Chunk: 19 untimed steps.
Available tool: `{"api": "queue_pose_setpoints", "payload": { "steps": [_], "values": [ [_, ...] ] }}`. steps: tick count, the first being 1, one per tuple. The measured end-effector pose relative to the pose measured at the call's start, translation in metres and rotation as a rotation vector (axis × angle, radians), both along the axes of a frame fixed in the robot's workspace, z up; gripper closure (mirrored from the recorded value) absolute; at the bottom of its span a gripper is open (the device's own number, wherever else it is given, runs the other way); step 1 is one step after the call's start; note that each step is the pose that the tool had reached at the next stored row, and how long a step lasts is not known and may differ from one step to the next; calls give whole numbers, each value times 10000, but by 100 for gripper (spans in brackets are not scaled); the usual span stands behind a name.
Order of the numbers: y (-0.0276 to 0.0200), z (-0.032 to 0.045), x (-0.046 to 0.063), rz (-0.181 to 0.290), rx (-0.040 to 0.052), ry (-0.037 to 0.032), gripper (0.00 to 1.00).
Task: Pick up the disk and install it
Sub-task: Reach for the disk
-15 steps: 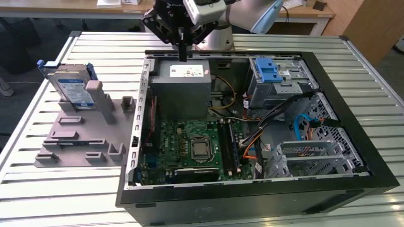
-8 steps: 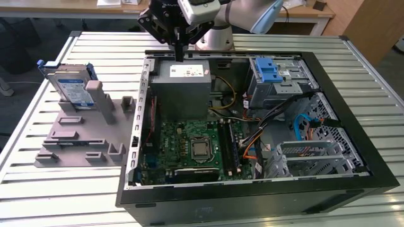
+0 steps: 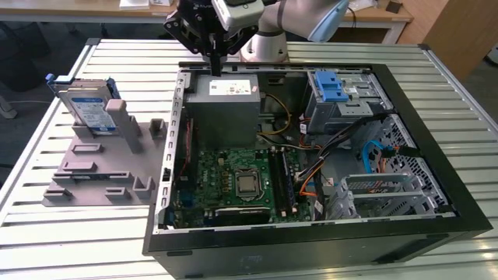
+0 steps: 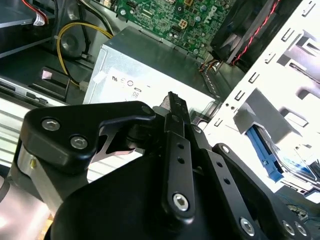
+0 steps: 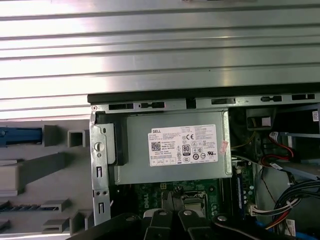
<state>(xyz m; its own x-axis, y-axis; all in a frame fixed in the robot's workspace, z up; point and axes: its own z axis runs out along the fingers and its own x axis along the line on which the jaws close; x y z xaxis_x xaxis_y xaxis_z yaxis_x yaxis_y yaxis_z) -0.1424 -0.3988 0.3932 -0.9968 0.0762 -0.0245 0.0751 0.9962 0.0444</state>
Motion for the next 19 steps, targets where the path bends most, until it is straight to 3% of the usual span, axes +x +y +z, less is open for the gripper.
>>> {"api": "queue_pose_setpoints", "payload": {
  "steps": [19],
  "values": [
    [0,-7,-149,0,0,5,89]
  ]
}}
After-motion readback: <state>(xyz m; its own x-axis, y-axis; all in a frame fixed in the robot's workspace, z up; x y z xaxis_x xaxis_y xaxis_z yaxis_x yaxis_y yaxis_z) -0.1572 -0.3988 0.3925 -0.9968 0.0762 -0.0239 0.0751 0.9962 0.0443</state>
